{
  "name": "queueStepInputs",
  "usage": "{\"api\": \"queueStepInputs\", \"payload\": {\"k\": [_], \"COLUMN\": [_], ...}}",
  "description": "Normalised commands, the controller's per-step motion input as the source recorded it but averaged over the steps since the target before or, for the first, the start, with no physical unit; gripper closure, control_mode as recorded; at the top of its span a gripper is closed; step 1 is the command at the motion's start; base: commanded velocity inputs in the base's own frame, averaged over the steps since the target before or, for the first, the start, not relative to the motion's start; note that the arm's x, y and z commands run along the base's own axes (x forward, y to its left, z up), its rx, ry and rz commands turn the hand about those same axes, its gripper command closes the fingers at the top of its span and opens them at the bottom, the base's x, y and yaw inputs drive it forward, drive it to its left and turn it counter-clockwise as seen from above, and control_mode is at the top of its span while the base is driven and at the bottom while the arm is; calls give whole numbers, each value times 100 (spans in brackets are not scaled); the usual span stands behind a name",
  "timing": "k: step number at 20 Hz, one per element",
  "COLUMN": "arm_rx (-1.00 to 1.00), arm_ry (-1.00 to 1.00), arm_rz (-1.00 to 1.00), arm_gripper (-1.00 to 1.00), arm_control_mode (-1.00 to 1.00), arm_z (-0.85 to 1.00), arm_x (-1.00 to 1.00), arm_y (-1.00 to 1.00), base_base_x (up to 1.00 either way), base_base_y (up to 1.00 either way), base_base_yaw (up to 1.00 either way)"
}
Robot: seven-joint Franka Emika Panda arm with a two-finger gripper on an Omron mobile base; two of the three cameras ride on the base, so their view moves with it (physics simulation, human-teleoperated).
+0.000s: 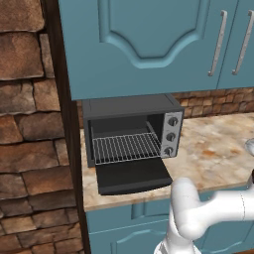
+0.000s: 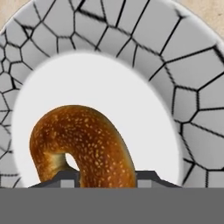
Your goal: Pick up the bagel from the plate, place it on the toaster oven rack, close the door, and set the timer.
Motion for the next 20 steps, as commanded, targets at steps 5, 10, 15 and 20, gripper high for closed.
{"api": "queueStepInputs", "payload": {"k": [5, 10, 15, 20], "arm_rx": [0, 0, 0, 0], "arm_ry": [-3, -18, -18, -7], "arm_rz": [0, 3, 10, 15], "arm_gripper": [100, 100, 100, 100], "arm_control_mode": [-100, -100, -100, -100], "arm_z": [-4, 58, 72, 44], "arm_x": [-31, -46, -38, -20], "arm_y": [-3, 10, 48, 87], "base_base_x": [0, 0, 0, 0], "base_base_y": [0, 0, 0, 0], "base_base_yaw": [0, 0, 0, 0]}}
